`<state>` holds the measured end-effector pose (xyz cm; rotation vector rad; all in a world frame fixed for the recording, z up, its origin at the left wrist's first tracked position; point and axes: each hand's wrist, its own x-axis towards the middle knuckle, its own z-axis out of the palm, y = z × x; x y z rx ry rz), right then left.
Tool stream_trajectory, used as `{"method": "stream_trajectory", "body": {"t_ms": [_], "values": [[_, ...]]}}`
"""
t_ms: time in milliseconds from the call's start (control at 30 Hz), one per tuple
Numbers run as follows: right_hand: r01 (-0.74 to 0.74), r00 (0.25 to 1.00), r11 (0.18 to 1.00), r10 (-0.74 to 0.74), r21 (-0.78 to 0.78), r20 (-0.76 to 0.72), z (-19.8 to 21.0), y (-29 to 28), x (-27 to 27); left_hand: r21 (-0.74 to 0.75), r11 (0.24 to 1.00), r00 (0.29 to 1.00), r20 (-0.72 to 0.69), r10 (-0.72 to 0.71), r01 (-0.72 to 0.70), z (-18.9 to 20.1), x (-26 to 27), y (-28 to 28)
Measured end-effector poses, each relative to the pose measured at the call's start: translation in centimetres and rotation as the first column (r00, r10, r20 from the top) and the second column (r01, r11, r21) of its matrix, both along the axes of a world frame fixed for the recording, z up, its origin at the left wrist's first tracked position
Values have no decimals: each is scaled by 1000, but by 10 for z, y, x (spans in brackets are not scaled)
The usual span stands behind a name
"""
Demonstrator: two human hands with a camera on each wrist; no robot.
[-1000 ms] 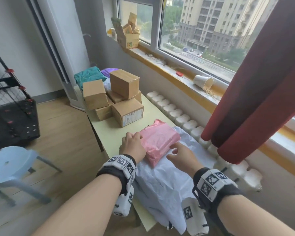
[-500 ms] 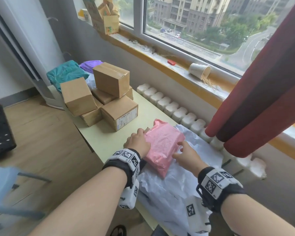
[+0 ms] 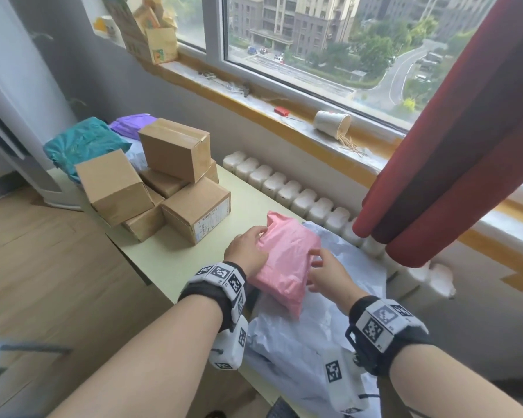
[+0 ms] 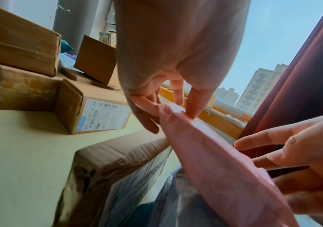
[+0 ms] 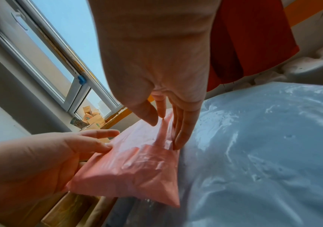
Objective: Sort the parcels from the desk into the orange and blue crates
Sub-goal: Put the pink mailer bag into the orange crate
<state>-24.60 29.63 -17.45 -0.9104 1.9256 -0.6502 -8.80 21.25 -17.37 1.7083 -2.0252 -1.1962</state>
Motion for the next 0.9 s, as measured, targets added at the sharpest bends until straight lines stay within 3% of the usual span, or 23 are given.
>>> {"method": "stream_trajectory", "body": {"t_ms": [100, 233, 400, 533, 633, 700, 900], "values": [[28, 999, 999, -26, -40, 47, 8, 2, -4, 2, 1000, 992, -126, 27, -27, 8, -7, -3], [18, 999, 997, -20, -68, -34, 15, 7, -14, 55, 997, 957, -282, 64, -51, 24, -21, -10], [-157, 953, 982, 123, -104, -278, 30, 22, -27, 232, 967, 808, -546, 221, -107, 61, -38, -18], [-223, 943, 896, 98, -385, -319, 46, 32, -30, 481, 876, 734, -606, 307, 31, 98, -46, -17], [-134, 969, 837, -2, -530, -248, 60, 33, -31, 544, 833, 724, -615, 312, 103, 116, -49, -12], [-27, 987, 827, -67, -561, -146, 64, 29, -35, 510, 854, 749, -605, 270, 104, 121, -54, -11], [213, 976, 864, -208, -457, 62, 72, 27, -49, 445, 895, 800, -531, 278, -16, 118, -65, -10]]}}
